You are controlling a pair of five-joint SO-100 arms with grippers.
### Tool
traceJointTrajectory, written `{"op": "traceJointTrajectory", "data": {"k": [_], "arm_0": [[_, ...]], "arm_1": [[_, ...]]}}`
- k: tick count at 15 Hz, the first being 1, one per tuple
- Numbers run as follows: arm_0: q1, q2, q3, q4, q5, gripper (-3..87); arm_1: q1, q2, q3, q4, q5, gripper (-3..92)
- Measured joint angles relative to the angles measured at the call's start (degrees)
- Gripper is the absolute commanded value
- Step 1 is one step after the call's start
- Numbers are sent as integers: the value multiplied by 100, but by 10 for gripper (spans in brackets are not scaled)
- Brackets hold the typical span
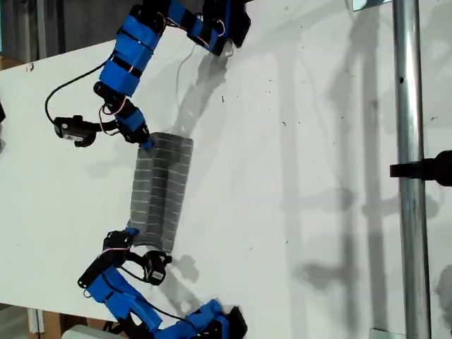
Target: Grasp corners of a towel and fold twice.
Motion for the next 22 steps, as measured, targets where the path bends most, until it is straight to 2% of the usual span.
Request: {"op": "traceJointTrajectory", "data": {"k": [3,5,6,7,8,9,11,13,15,18,22], "arm_0": [[255,-264,527,35,-431,-29],[272,-589,615,79,-642,-21],[272,-694,633,123,-712,108],[281,-712,633,202,-800,252],[281,-694,633,352,-932,294],[264,-615,677,563,-993,355],[264,299,782,1107,-1195,339],[308,1547,1046,1468,-1362,294],[404,2804,1854,1415,-1626,262],[993,4562,3208,940,-1828,240],[1802,5704,4192,888,-2373,231]], "arm_1": [[-668,-448,527,-501,545,-4],[-721,-940,554,-765,712,-4],[-694,-1125,554,-853,756,-4],[-686,-1257,554,-870,791,73],[-694,-1292,554,-817,870,224],[-677,-1292,554,-659,984,305],[-598,-976,554,79,1116,337],[-360,202,844,642,1327,387],[79,1204,1986,545,1696,411],[352,1696,3806,-519,2312,434],[281,466,3902,-2276,2979,431]]}}
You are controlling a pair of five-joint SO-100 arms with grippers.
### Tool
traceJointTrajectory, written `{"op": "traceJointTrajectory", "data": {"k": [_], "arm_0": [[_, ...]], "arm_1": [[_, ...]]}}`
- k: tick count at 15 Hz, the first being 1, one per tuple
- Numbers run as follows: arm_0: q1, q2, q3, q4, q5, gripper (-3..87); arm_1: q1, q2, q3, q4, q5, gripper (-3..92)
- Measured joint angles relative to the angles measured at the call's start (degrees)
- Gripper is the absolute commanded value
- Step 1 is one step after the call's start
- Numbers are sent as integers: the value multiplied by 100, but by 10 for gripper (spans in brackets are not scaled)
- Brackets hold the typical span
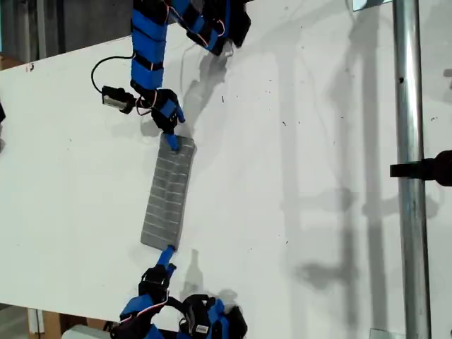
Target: Grasp corners of a towel and fold twice.
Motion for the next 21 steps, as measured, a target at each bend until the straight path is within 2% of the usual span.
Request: {"op": "traceJointTrajectory", "data": {"k": [2,3,4,5,7,8,11,14,15,16,17,19,21], "arm_0": [[97,431,220,35,-185,228],[132,589,281,88,-237,226],[158,694,334,105,-272,225],[193,747,343,114,-308,223],[272,782,343,149,-352,222],[299,844,360,149,-369,220],[325,1081,483,167,-369,218],[404,1107,563,158,-369,217],[448,1107,598,158,-369,216],[475,1116,633,158,-369,215],[492,1116,650,149,-369,214],[545,1187,650,123,-378,212],[598,1327,756,123,-475,211]], "arm_1": [[-114,-773,-747,-185,105,412],[-193,-1195,-1248,-211,132,297],[-290,-1529,-1687,-352,132,48],[-343,-1819,-1960,-721,237,-4],[-352,-2136,-2461,-721,325,-4],[-308,-2162,-2654,-193,123,-4],[-88,-1336,-2689,2672,-817,-4],[-325,316,-2347,5361,-809,-4],[-510,483,-2347,6064,-650,-4],[-729,624,-2347,6223,-589,-4],[-1011,861,-2347,5695,-527,-4],[-1389,765,-2531,3700,-510,-4],[-1415,0,-2953,2487,-457,-4]]}}
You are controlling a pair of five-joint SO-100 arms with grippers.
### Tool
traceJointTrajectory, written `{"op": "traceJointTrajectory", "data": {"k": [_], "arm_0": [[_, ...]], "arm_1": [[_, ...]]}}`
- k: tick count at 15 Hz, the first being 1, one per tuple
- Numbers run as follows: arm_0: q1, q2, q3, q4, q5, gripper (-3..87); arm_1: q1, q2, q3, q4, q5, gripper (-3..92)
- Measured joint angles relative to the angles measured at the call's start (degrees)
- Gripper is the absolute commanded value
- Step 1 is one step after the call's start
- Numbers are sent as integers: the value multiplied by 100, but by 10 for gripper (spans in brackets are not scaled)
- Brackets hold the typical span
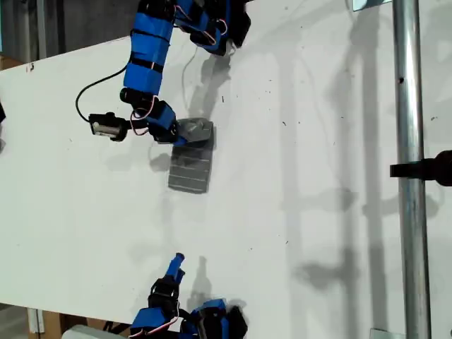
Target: Grasp corners of a towel and fold twice.
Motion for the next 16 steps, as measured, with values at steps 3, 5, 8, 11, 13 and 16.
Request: {"op": "traceJointTrajectory", "data": {"k": [3,5,8,11,13,16], "arm_0": [[62,53,35,9,-70,211],[70,70,70,9,-88,211],[79,70,105,-44,-88,208],[132,352,527,-396,-88,161],[343,1169,1336,-914,-97,4],[844,3999,3560,-1942,-439,-28]], "arm_1": [[-9,-659,-105,-1143,97,329],[9,-642,-105,-1898,97,286],[193,18,-53,-2549,-18,133],[686,2725,2004,-3349,-44,53],[861,5432,4052,-2435,105,8],[413,9062,5854,-343,870,-3]]}}
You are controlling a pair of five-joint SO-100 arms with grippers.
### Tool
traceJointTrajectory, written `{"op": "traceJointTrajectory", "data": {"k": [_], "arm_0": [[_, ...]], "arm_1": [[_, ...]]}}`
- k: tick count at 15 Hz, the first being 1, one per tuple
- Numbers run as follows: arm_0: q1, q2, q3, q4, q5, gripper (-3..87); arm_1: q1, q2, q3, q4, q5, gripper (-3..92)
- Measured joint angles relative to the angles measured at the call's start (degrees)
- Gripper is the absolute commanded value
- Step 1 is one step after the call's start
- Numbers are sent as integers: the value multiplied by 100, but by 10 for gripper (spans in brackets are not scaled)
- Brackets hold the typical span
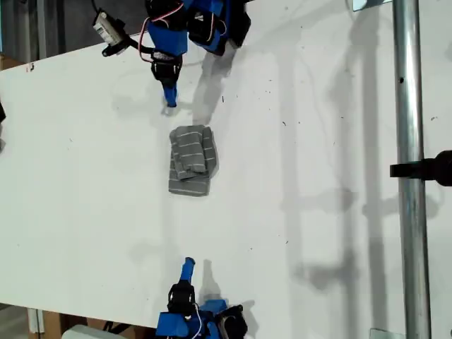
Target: Grasp corners of a towel and fold twice.
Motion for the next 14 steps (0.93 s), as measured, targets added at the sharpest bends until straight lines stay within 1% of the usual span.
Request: {"op": "traceJointTrajectory", "data": {"k": [1,2,3,4,5,6,7,8,9,10,11,12,14], "arm_0": [[141,809,686,-105,-149,-23],[246,1002,1072,-237,-193,-1],[360,1134,1477,-457,-237,1],[387,1195,1942,-712,-352,1],[378,1204,2312,-756,-606,1],[431,1266,2364,-404,-1283,0],[431,1239,2408,193,-2136,-1],[352,1239,2435,431,-2382,-1],[334,1248,2435,483,-1793,-2],[334,1257,2435,483,-545,-2],[378,1257,2435,501,431,-2],[378,1257,2435,519,703,-2],[360,1257,2435,519,844,-2]], "arm_1": [[-167,396,334,334,255,-3],[-334,457,668,448,501,2],[-360,554,1125,589,756,15],[-387,545,1354,844,1028,64],[-536,703,1380,1362,1187,68],[-624,677,1389,1687,1556,68],[-773,686,1389,1837,1723,68],[-940,686,1389,1898,1775,68],[-940,686,1389,1925,1811,68],[-1055,686,1389,1925,1811,68],[-1081,686,1389,1925,1811,68],[-1063,686,1389,1925,1811,68],[-1063,686,1389,1925,1811,68]]}}
